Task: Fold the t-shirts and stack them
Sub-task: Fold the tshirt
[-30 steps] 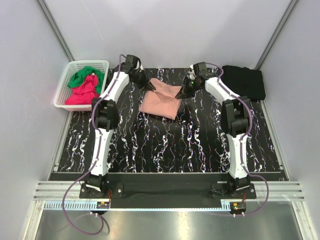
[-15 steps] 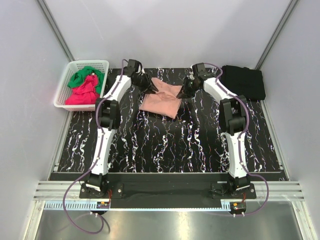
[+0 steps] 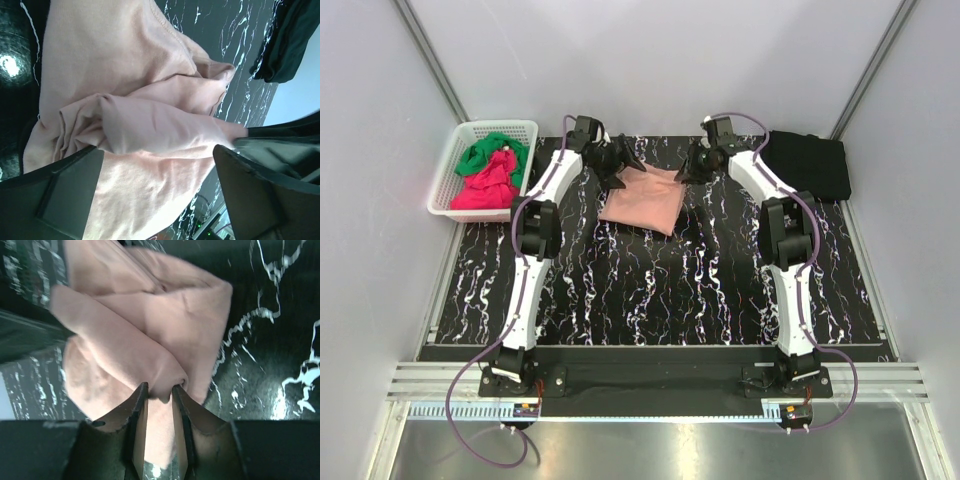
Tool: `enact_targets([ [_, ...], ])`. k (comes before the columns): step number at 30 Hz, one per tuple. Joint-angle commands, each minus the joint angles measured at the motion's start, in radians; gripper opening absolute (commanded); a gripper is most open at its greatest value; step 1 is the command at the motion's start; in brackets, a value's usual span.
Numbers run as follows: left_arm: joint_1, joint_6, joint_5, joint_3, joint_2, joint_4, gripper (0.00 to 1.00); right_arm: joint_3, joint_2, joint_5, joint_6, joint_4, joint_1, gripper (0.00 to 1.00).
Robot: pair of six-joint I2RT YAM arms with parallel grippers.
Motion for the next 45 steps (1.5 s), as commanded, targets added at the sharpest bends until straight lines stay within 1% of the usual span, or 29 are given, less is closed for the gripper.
enact_targets([
  [1,0.007,0.008,0.031,0.016,-0.095,0.032,0.99,0.122,-0.040,0.029,-0.035,0.027,-0.006,0.33],
  [5,0.007,0.016,0.041,-0.030,-0.136,0.030,0.99,0.263,-0.012,0.020,-0.033,-0.020,-0.008,0.33],
  [9,0.007,0.025,0.044,-0.055,-0.171,0.023,0.99,0.340,0.000,0.036,-0.038,-0.069,-0.006,0.36],
  [11,0.007,0.024,0.047,-0.058,-0.182,0.021,0.99,0.354,-0.003,0.028,-0.033,-0.083,-0.006,0.29],
  [13,0.006,0.024,0.057,-0.072,-0.210,0.015,0.99,0.355,-0.018,-0.027,-0.024,-0.115,-0.005,0.28],
  [15,0.003,0.031,0.048,-0.108,-0.251,0.006,0.99,0.316,-0.047,-0.082,-0.013,-0.135,0.000,0.27],
  [18,-0.012,0.051,0.026,-0.139,-0.289,-0.019,0.99,0.204,-0.108,-0.041,-0.025,-0.125,0.028,0.26],
  [19,-0.022,0.065,0.012,-0.151,-0.299,-0.029,0.99,0.179,-0.115,-0.044,-0.027,-0.118,0.031,0.27],
  [21,-0.031,0.091,-0.035,-0.168,-0.315,-0.054,0.99,0.131,-0.127,-0.069,-0.027,-0.118,0.038,0.27],
  [23,-0.042,0.128,-0.081,-0.223,-0.331,-0.074,0.99,0.084,-0.138,-0.075,-0.030,-0.114,0.045,0.27],
  [24,-0.048,0.149,-0.157,-0.252,-0.351,-0.080,0.99,0.072,-0.145,-0.072,-0.034,-0.112,0.048,0.28],
  [25,-0.063,0.200,-0.199,-0.317,-0.384,-0.088,0.99,0.059,-0.147,-0.072,-0.038,-0.111,0.054,0.27],
  [27,-0.072,0.234,-0.271,-0.375,-0.414,-0.097,0.99,0.039,-0.141,-0.084,-0.035,-0.109,0.057,0.28],
  [28,-0.072,0.244,-0.272,-0.429,-0.420,-0.097,0.99,0.033,-0.138,-0.090,-0.030,-0.109,0.063,0.27],
  [32,-0.075,0.263,-0.290,-0.535,-0.461,-0.097,0.99,-0.007,-0.129,-0.096,-0.024,-0.106,0.092,0.27],
  [33,-0.078,0.271,-0.323,-0.546,-0.467,-0.097,0.99,-0.014,-0.129,-0.092,-0.022,-0.103,0.098,0.27],
  [36,-0.083,0.292,-0.359,-0.557,-0.461,-0.101,0.99,-0.030,-0.115,-0.093,-0.016,-0.091,0.112,0.27],
  [42,-0.086,0.309,-0.420,-0.512,-0.423,-0.123,0.99,-0.030,-0.073,-0.098,-0.010,-0.091,0.126,0.27],
  [45,-0.088,0.315,-0.423,-0.488,-0.400,-0.132,0.99,-0.031,-0.050,-0.075,-0.013,-0.098,0.130,0.26],
])
